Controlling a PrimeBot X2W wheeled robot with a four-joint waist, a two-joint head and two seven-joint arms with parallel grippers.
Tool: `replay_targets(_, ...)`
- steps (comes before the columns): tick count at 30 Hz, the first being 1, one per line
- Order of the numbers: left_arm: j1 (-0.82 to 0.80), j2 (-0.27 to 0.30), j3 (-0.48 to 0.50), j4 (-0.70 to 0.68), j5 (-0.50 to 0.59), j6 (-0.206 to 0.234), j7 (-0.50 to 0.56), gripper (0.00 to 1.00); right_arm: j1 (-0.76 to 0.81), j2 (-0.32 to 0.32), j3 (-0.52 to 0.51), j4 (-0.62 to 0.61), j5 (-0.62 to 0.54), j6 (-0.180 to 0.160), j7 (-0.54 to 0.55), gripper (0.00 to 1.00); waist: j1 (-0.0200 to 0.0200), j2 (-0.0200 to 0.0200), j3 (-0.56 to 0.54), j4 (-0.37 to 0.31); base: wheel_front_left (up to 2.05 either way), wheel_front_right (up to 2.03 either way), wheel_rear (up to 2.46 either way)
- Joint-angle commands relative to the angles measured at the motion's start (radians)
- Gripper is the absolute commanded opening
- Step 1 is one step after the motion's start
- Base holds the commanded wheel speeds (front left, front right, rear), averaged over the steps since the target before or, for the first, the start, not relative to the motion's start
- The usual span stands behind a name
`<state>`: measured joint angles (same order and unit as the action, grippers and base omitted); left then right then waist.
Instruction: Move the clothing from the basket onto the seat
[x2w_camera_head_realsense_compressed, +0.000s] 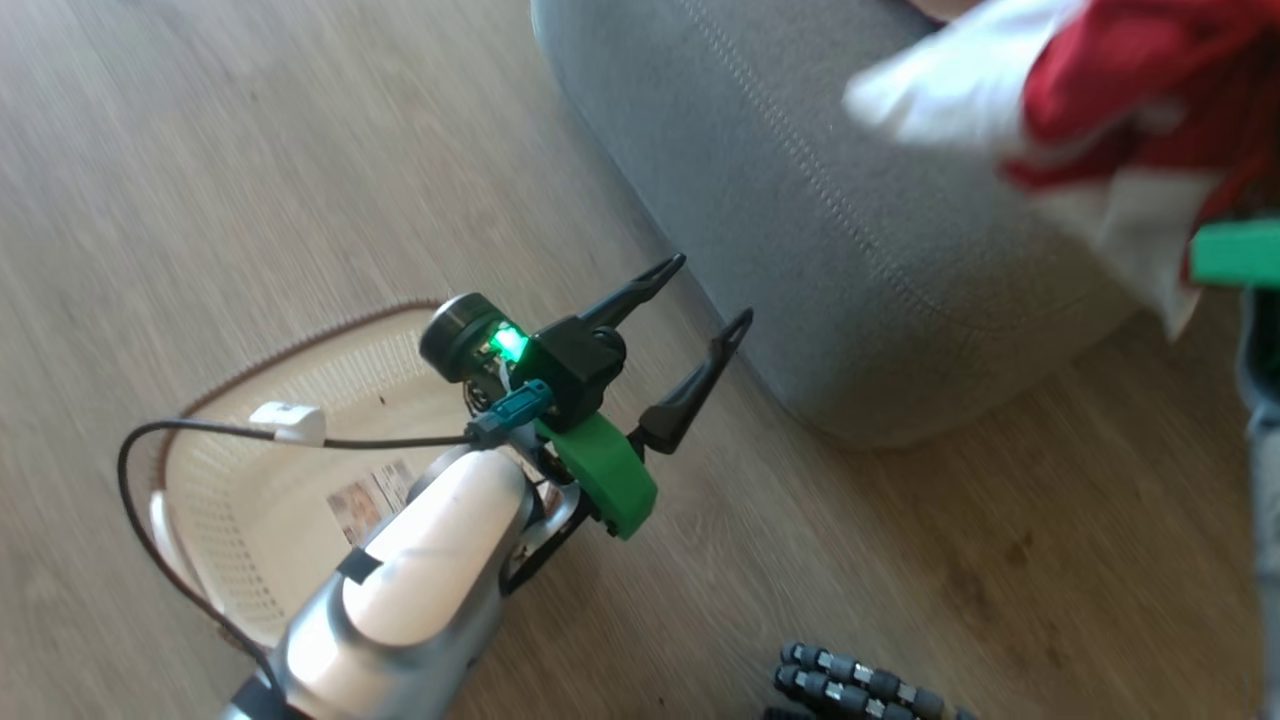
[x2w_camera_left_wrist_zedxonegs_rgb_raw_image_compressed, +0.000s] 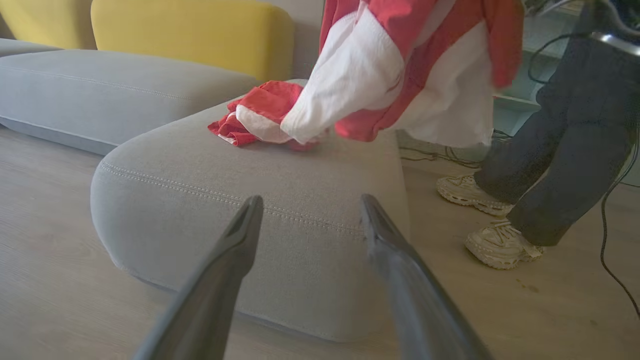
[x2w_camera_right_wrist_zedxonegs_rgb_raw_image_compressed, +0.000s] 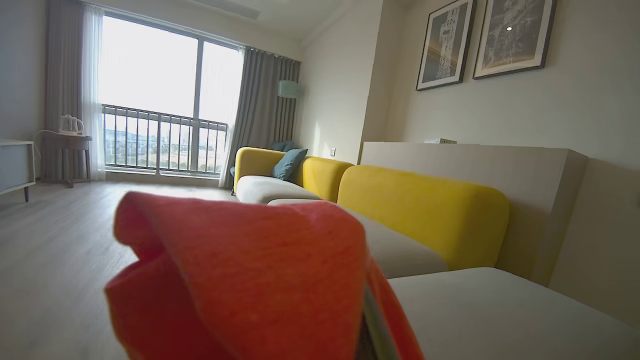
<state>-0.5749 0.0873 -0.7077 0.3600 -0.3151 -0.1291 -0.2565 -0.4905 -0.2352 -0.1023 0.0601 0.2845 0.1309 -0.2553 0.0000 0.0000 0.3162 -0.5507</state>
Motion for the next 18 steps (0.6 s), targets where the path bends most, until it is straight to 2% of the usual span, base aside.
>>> replay_targets(1, -0.043, 0.02, 0.024, -0.038, 0.015, -0.001, -0.005, 1.0, -0.084, -0.038, -0.005, -0.01, -0.005, 0.0, -0.006, 0.0, 0.0, 0.0, 0.078, 0.0, 0.0, 0.0, 0.0)
replay_targets(8, -0.08, 0.048, -0.004, -0.048, 0.03, -0.001, -0.002, 1.0, -0.265, -0.1, -0.128, 0.084, -0.007, 0.0, -0.006, 0.0, 0.0, 0.0, 0.189, 0.042, 0.0, 0.0, 0.0)
replay_targets(18, -0.167, 0.083, -0.035, -0.081, 0.041, -0.001, 0.024, 1.0, -0.494, -0.24, -0.262, 0.278, -0.044, 0.0, -0.006, 0.0, 0.0, 0.0, 0.351, 0.124, 0.0, 0.0, 0.0)
